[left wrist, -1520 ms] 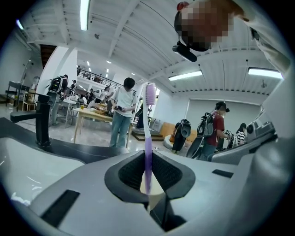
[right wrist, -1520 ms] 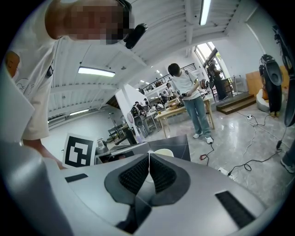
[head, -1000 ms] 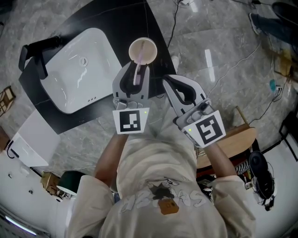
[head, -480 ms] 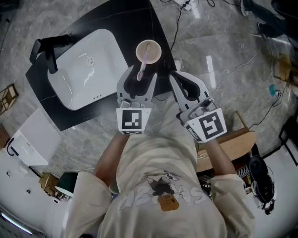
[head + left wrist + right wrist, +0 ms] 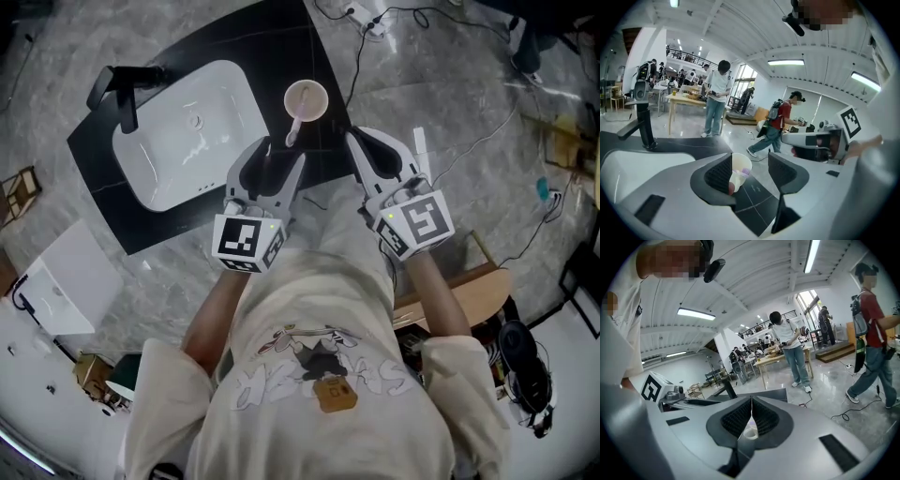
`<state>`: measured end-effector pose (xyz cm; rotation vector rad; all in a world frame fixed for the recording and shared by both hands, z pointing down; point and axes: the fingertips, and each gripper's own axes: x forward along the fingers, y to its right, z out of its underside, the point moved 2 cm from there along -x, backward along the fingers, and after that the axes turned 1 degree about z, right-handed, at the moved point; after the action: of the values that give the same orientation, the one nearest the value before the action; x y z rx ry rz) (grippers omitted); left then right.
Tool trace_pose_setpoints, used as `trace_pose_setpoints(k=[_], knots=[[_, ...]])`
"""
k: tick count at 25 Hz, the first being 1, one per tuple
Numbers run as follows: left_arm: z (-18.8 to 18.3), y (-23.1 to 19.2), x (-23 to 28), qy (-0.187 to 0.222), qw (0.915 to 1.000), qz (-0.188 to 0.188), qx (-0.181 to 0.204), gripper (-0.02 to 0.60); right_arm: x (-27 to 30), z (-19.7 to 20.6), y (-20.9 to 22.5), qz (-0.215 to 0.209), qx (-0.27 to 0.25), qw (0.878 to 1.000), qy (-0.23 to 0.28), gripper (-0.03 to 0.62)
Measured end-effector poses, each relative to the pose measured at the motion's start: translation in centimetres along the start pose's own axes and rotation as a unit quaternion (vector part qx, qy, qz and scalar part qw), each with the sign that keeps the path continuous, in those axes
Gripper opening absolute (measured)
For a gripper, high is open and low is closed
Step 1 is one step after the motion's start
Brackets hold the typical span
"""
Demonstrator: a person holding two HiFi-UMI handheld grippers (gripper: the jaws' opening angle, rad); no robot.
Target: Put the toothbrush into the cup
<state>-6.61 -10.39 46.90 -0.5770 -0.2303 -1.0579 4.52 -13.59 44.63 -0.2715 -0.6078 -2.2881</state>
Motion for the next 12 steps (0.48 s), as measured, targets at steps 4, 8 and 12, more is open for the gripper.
trace_pose_setpoints(k=[4,8,12], knots=[[-3.0,1.2,-2.3,0.023,0.9996,0.017,0.008,0.258,-0.2,-1.5,-0.9,0.002,-0.004,1.000,0.009,0.017],[-5.1,2.5,-4.0,0.043,0.9986,0.017,0.025,0.137,-0.9,-2.7,-1.7,0.002,0.000,1.000,0.018,0.017],[-6.2,2.7,-5.2,0.045,0.9984,0.000,0.034,0.015,-1.4,-4.1,-3.4,0.002,-0.028,0.999,0.024,0.017]])
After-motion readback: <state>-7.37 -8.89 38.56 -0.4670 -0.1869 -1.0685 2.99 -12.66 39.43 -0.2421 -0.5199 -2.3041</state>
